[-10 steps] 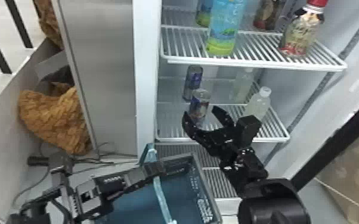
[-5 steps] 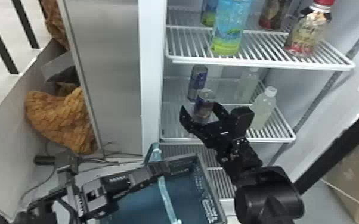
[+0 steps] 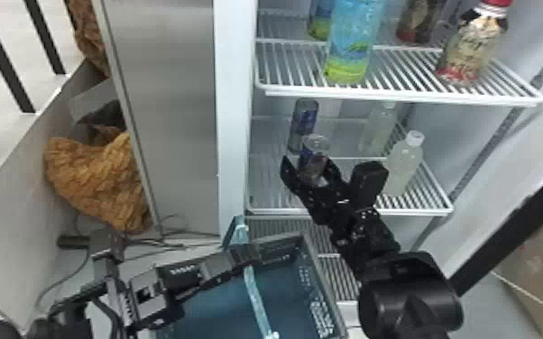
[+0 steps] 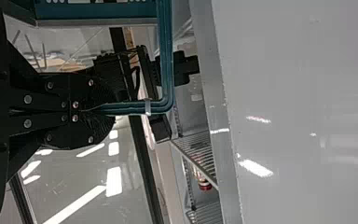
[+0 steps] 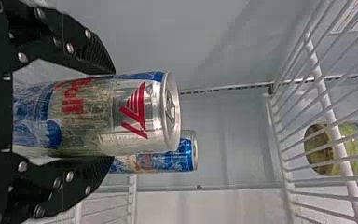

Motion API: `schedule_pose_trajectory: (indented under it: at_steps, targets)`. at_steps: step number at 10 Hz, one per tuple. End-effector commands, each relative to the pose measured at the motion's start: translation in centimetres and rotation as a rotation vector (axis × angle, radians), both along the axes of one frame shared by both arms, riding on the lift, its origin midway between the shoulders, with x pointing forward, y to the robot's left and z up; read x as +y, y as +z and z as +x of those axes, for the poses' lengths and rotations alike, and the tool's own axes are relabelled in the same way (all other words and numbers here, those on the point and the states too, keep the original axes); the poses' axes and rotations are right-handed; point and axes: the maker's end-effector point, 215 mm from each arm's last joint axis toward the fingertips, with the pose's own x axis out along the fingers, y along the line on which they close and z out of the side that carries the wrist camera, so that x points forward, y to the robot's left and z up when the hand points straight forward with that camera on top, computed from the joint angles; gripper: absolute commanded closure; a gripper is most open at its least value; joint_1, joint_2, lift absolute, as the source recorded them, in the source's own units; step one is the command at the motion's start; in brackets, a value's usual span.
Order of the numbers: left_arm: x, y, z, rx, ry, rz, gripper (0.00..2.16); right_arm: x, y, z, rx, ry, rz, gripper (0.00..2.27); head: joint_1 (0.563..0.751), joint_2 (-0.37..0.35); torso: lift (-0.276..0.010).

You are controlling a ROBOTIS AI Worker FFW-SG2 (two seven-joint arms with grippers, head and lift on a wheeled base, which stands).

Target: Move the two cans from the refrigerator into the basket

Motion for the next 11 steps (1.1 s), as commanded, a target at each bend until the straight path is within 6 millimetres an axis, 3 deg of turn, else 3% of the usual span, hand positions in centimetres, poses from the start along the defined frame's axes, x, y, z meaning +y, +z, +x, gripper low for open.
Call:
schedule_pose_trajectory:
  at_steps: [1,5,7,11]
  targets:
    - [0.0,0.0,0.0,0.000,0.000,0.000,1.21,-0.2,0.3,0.0,-0.010,-0.002,-0.018,1.27,0.695,-0.124,-0.219]
    - [0.1,0.0,0.0,0.000,0.002,0.000,1.21,-1.4,1.5,-1.2,-0.038,-0.018,-0.019,1.27,0.695,-0.130,-0.219]
    - [0.1,0.0,0.1,0.001,0.006,-0.001,1.21,-2.0,3.5,-3.4,-0.076,-0.022,-0.007,1.27,0.695,-0.140,-0.219]
    - [0.1,-0.1,0.0,0.002,0.004,-0.001,1.21,-1.4,4.6,-8.0,-0.045,0.014,0.031,1.27,0.695,-0.153,-0.219]
